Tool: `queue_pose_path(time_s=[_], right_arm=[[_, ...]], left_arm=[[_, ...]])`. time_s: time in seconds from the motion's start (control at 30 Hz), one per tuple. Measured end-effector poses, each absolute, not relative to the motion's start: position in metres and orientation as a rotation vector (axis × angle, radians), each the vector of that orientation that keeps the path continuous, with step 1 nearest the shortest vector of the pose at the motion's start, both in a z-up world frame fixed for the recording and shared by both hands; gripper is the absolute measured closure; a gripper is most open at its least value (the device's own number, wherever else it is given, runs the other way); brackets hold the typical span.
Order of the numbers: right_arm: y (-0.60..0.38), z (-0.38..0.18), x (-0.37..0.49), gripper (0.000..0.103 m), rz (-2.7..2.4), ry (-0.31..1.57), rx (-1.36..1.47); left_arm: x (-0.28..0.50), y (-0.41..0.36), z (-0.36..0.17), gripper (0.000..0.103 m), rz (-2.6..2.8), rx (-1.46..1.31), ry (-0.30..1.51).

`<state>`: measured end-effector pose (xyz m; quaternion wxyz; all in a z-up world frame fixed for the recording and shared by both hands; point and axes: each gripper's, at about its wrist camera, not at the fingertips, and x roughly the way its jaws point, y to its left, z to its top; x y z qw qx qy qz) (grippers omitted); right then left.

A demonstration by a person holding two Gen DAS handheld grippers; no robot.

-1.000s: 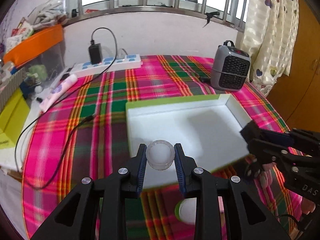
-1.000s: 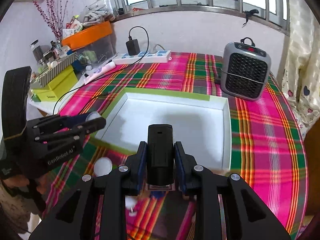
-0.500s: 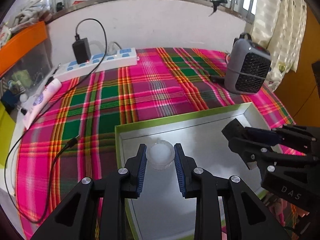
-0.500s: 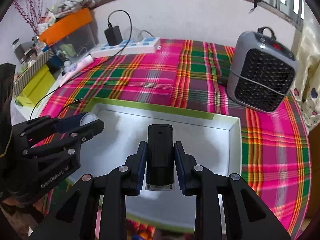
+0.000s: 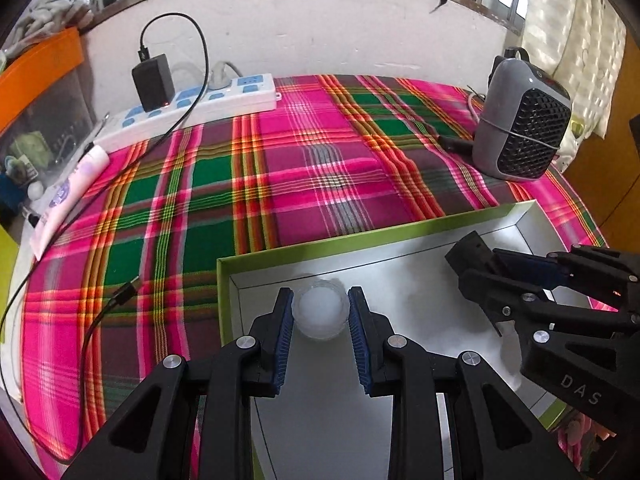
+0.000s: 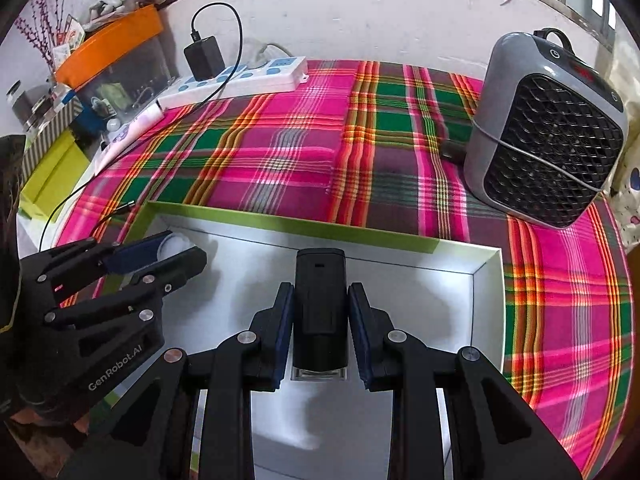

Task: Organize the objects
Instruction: 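Carry the black device into the green box with the right tool while the left tool places the jar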

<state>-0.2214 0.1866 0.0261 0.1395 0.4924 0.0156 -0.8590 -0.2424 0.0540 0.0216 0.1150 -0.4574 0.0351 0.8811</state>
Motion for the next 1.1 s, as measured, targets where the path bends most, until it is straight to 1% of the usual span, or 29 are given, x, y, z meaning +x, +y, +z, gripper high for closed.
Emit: queue_pose_path(time_s=[0.43, 0.67, 0.73, 0.8, 0.87, 1.1], right_arm=[[0.190, 0.018, -0.229, 0.074, -2.489, 0.020, 1.447], [0.191, 0.017, -0.229, 0.074, -2.500, 0.011, 1.422], [0.192, 0.016, -0.229, 0.072, -2.501, 0.006, 1.423], [0.194, 0.015, -0.229, 0.061, -2.506, -0.004, 1.424], [0.195, 0.015, -0.228, 0.058, -2.509, -0.009, 1.425], [0.199, 0.018, -0.223, 0.057, -2.530, -0.017, 1.422]], left_arm=[[-0.245, 0.054, 0.020, 0.077, 2.583, -1.333, 0.119], [-0.243, 0.057, 0.021, 0.071, 2.576, -1.332, 0.119], [-0.243, 0.058, 0.021, 0.069, 2.576, -1.330, 0.117], [-0.242, 0.059, 0.021, 0.065, 2.572, -1.331, 0.115], [-0.240, 0.060, 0.022, 0.062, 2.570, -1.326, 0.116], [-0.232, 0.058, 0.026, 0.057, 2.581, -1.325, 0.110]])
